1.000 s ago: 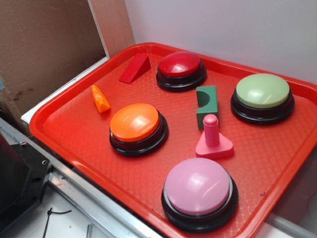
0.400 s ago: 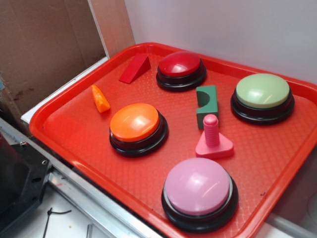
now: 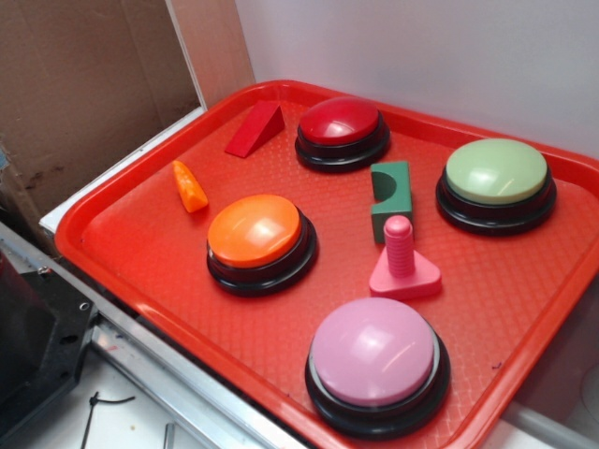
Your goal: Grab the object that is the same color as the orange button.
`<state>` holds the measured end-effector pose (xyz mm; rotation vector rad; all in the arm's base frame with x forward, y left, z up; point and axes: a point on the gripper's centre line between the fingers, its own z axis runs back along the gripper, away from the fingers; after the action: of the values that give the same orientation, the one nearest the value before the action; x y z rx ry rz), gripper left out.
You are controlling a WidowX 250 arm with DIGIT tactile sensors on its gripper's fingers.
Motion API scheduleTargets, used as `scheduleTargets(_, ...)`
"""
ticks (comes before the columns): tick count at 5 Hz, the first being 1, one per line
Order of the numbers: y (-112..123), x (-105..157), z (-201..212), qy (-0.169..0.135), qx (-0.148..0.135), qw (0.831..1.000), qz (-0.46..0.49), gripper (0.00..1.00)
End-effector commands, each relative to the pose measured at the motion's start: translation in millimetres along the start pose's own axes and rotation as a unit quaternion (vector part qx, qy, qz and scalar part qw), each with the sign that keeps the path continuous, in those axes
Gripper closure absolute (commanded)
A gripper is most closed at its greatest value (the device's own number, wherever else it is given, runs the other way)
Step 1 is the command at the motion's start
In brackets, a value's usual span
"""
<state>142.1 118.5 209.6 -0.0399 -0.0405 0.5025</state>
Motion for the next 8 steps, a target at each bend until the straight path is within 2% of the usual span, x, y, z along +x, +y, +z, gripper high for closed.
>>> scheduleTargets(1,-47.2,44.9,-15.6,-0.084,0.008,0.996,0.036,0.00)
scheduleTargets(2,-68.9,78.7,-71.7,-0.056,0.059,0.997,0.004,0.00)
scheduleTargets(3,-67.5,70.5,-124.2,-0.002,0.061,0.998,-0.008,0.00)
scheduleTargets(4,-65.2,54.6,-163.4,0.032,0.066,0.997,-0.032,0.00)
scheduleTargets(5,-54.0,31.3,-155.9,0.053,0.051,0.997,-0.005,0.00)
scheduleTargets(7,-68.7,13.7,-141.0,0.062,-0.007,0.998,-0.023,0.00)
scheduleTargets(8,-71.3,17.0,-156.8,0.077,-0.008,0.996,-0.038,0.00)
